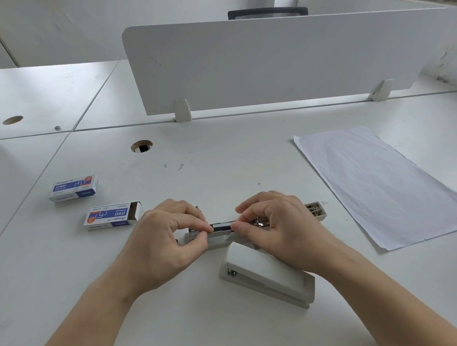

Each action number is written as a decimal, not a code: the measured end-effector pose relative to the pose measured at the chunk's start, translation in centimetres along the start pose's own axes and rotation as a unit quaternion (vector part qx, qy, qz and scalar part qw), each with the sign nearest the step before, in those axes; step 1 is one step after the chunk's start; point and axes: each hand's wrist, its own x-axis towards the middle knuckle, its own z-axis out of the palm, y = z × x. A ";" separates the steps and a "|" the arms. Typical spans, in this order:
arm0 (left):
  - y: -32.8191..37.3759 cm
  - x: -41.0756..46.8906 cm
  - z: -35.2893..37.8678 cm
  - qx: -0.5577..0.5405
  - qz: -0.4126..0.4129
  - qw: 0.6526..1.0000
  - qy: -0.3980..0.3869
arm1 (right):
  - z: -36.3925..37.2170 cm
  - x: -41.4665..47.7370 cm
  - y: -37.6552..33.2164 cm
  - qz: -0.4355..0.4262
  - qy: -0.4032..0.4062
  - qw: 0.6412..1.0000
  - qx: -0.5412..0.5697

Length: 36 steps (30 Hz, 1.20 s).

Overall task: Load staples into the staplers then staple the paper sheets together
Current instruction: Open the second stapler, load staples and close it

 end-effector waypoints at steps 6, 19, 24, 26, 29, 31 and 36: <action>0.0 0.0 -0.3 -0.063 -0.034 0.997 -0.024 | 0.1 0.1 0.3 0.014 -0.014 0.999 0.038; 0.4 0.1 -1.0 -0.025 -0.056 0.998 -0.025 | 0.0 0.1 0.0 0.000 -0.015 1.000 -0.022; 0.4 0.1 -0.9 -0.031 -0.066 0.997 -0.030 | 0.2 0.1 0.1 0.013 -0.004 1.000 0.017; 0.3 0.1 -0.9 -0.042 -0.072 0.996 -0.043 | 0.3 0.1 0.1 0.018 0.005 0.999 0.034; 0.3 0.1 -0.8 -0.059 -0.076 0.994 -0.050 | 0.4 0.3 0.2 0.030 0.015 0.997 0.065; 0.4 0.1 -0.8 -0.076 -0.078 0.993 -0.048 | 0.4 0.4 0.4 0.037 0.015 0.995 0.093; 0.5 0.1 -0.6 -0.095 -0.076 0.992 -0.042 | 0.5 0.5 0.7 0.034 0.006 0.993 0.112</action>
